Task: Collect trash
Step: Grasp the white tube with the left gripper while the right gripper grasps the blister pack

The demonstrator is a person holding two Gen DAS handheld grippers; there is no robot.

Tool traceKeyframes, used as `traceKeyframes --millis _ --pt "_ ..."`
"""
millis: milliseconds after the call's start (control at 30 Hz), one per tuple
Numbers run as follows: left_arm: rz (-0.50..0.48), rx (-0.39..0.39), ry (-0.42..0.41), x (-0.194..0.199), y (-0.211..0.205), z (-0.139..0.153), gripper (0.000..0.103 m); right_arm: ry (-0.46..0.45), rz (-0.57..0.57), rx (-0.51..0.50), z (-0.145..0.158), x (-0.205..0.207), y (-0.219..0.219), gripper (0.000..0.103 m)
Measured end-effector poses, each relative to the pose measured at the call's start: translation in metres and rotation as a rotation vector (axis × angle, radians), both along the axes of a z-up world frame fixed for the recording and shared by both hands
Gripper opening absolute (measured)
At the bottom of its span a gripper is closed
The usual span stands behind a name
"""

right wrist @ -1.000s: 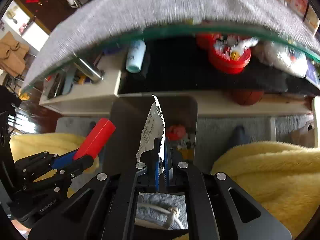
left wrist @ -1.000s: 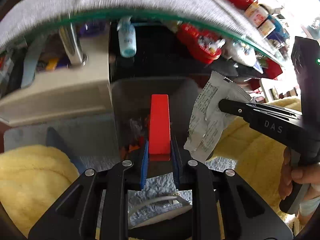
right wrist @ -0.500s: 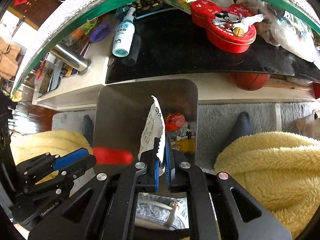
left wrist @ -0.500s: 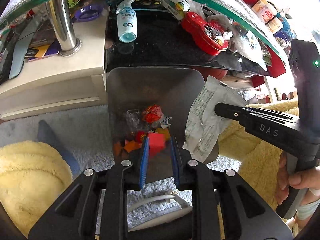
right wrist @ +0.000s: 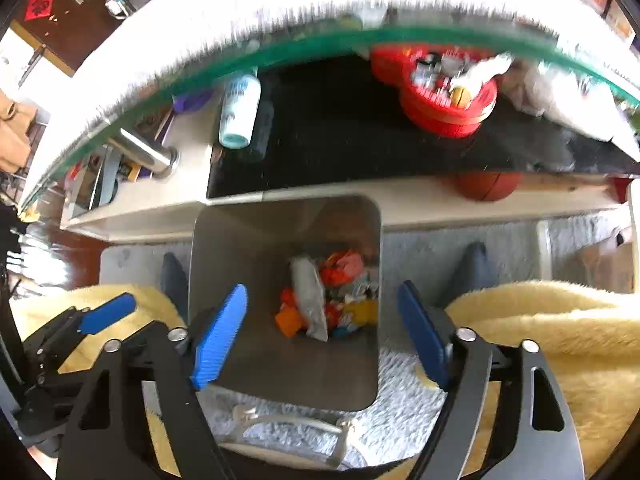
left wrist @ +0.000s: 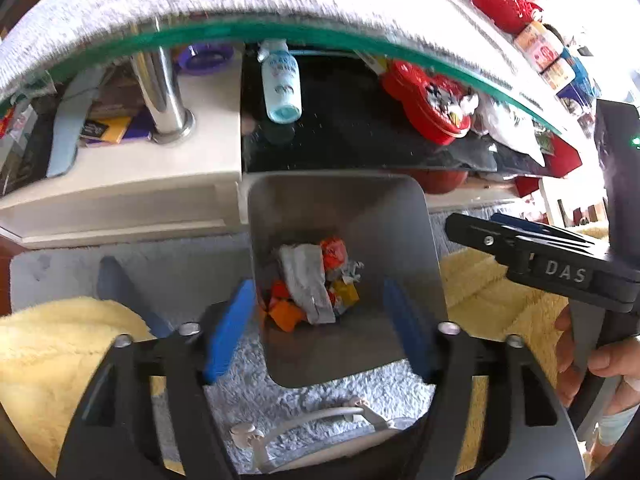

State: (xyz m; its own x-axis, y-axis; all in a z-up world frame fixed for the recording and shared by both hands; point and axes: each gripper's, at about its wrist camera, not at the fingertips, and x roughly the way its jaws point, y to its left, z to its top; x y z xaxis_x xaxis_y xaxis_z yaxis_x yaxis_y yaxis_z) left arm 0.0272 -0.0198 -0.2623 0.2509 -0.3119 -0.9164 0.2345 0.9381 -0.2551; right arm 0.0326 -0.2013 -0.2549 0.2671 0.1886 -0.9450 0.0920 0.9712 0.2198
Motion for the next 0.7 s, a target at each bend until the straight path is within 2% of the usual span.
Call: traceKeyframes --millis 67,167,300,467,700 --pt "0.007 -0.002 -0.012 0.003 0.001 0.006 0.081 -0.022 -0.014 0.000 0.010 0.004 -0.003 0.088" --pt "0.013 -0.005 -0.037 0.009 0.005 0.020 0.086 -0.057 -0.031 0.018 0.026 0.009 -0.006 0.089" --pt "0.020 -0.008 -0.089 0.021 0.010 0.044 0.087 -0.128 -0.047 0.034 0.055 0.025 -0.008 0.089" --pt "0.055 -0.006 -0.167 0.053 0.023 0.078 0.087 -0.213 -0.057 0.018 0.088 0.068 -0.012 0.089" --pt "0.098 0.028 -0.219 0.115 0.041 0.102 0.087 -0.243 -0.059 0.019 0.101 0.135 -0.012 0.089"
